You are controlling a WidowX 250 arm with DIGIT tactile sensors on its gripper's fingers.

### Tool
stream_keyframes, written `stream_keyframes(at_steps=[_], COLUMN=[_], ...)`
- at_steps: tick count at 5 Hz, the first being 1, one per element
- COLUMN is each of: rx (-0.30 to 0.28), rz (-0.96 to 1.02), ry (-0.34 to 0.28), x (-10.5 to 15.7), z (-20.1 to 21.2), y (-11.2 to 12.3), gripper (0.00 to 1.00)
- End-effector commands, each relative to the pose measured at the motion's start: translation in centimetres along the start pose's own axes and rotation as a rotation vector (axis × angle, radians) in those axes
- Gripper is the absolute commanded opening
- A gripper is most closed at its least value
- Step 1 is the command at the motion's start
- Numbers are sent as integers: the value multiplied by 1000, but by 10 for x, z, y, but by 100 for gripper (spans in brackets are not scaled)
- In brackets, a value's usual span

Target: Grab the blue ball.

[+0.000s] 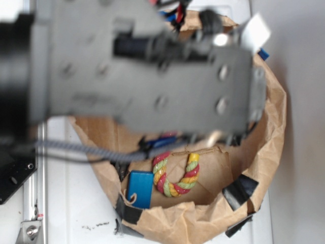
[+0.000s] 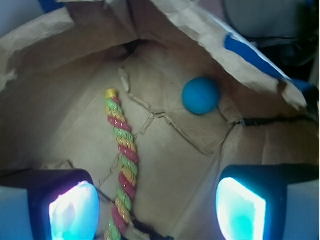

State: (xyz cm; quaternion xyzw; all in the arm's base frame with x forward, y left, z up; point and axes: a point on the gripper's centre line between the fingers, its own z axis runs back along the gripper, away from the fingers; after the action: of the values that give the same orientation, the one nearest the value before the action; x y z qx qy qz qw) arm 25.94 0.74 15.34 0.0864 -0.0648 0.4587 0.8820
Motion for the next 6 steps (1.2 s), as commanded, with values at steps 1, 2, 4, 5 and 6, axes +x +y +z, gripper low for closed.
stream_keyframes(at_steps=[1, 2, 4, 5, 6], rx=[-67, -71, -19, -19, -19], rz=[262, 376, 396, 396, 396], ry=[23, 25, 45, 45, 45], x=[14, 14, 7, 7, 7], z=[3, -8, -25, -25, -25], y=[2, 7, 26, 26, 26], gripper=[100, 100, 100, 100, 100])
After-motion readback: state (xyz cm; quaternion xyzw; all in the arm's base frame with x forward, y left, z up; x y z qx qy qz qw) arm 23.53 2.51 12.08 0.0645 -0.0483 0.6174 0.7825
